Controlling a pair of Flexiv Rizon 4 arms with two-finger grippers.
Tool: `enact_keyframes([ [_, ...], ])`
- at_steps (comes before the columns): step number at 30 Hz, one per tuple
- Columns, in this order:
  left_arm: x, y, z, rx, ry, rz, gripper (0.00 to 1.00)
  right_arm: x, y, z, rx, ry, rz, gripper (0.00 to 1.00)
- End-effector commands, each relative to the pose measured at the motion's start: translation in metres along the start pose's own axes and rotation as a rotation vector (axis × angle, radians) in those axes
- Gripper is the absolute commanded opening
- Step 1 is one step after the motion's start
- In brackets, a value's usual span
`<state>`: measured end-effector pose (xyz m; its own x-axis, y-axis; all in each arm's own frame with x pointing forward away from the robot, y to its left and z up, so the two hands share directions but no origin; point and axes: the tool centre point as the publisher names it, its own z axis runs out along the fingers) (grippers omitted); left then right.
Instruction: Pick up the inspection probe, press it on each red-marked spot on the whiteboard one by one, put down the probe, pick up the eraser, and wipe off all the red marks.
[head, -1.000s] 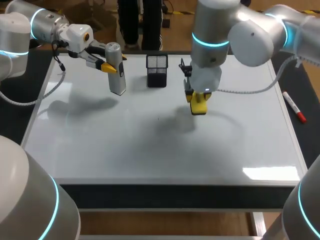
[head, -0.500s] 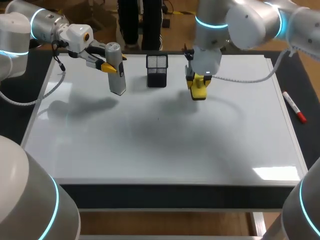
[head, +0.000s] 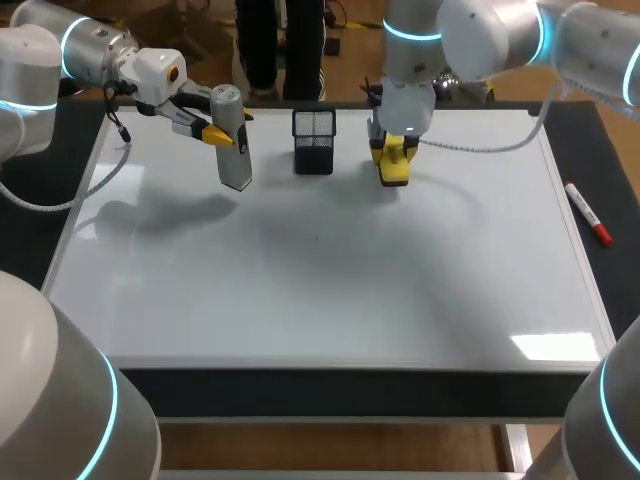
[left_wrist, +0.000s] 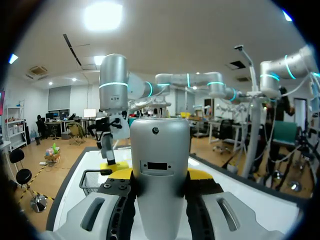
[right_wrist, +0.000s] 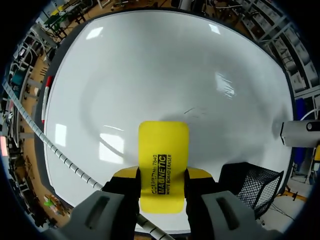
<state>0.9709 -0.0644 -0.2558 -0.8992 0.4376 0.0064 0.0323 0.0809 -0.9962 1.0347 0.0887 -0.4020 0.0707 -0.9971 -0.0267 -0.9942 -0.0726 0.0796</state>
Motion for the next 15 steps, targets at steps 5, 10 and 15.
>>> enact_keyframes([
  [5, 0.0, -0.002, -0.001, -0.001, 0.002, -0.001, 0.0, -0.002, -0.015, 0.009, -0.023, 0.015, 0.007, 0.0],
  [10, 0.0, -0.002, -0.001, -0.001, 0.002, -0.001, 0.0, 0.002, -0.022, 0.014, -0.026, 0.016, 0.019, 0.0],
  [15, 0.0, -0.002, -0.001, -0.001, 0.002, -0.001, 0.0, 0.005, -0.027, 0.017, -0.028, 0.015, 0.033, 0.0],
])
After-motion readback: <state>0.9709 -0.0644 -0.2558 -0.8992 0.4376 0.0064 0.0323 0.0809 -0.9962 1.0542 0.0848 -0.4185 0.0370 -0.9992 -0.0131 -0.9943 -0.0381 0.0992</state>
